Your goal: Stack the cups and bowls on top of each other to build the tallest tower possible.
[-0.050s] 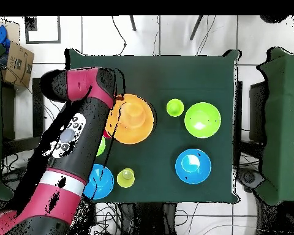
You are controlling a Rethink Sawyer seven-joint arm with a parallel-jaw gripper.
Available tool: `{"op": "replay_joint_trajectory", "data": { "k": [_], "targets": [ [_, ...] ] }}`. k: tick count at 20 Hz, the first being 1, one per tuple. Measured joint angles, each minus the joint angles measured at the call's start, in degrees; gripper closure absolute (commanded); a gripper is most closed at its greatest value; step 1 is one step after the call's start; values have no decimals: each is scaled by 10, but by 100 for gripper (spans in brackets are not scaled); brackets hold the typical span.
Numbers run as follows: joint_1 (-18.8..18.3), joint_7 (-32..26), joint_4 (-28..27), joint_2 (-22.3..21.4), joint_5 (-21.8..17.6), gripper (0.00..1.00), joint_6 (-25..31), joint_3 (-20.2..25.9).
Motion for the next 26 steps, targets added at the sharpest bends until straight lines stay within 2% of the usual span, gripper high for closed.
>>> {"op": "replay_joint_trajectory", "data": {
  "k": [14, 26],
  "targets": [
    [-3, 0, 4, -11, 0, 0, -3, 8],
    [-45, 0, 29, -41, 0, 0, -3, 48]
  ]
}}
